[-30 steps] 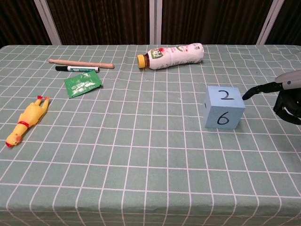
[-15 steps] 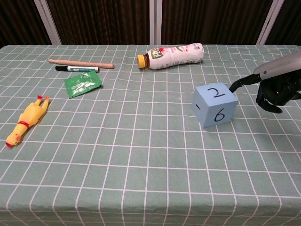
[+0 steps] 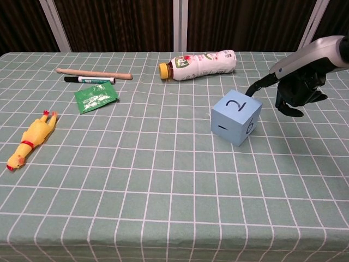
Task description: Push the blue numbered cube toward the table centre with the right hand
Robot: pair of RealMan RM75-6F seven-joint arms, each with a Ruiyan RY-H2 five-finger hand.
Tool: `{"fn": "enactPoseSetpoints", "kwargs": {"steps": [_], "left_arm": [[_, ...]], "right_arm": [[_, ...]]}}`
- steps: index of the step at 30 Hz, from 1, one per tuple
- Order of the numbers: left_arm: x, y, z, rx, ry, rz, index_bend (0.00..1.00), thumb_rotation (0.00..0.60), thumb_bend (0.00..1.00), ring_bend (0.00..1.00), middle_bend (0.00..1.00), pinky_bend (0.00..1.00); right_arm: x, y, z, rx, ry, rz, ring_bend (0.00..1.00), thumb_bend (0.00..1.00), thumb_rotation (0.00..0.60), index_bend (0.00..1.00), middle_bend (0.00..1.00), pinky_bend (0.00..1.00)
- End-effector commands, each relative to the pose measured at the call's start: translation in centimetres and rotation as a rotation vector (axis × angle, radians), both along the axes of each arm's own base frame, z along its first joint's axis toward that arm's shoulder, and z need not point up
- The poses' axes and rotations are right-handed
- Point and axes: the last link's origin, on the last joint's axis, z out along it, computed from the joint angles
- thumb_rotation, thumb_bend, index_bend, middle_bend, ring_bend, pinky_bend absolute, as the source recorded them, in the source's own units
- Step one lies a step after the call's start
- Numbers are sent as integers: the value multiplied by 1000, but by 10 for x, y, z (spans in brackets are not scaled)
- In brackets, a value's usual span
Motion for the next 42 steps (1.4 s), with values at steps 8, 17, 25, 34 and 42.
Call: {"fn": "enactPoseSetpoints", "kwargs": {"steps": [8,17,25,34,42], "left_arm": [[-5,-2,4,1,0,20,37,600,11,0,0,0],[-10,-3,6,3,-7,35,37,600,11,0,0,0],[-13,-5,9,10,-6,36,37,600,11,0,0,0],[-15,-6,12,17,-11,43,37,600,11,0,0,0],[-17,-7,12,18,-14,47,37,600,11,0,0,0]], "right_arm": [[31,-23,-8,56,47,-22,862,1000,600,0,941,791],[54,-24,-24,104,74,-16,862,1000,600,0,941,791],[73,-20,-34,122,65,11,862,1000,600,0,942,791],[87,-15,-39,149,62,29,862,1000,600,0,942,791],[92,-9,-40,165,54,44,862,1000,600,0,942,791]]}}
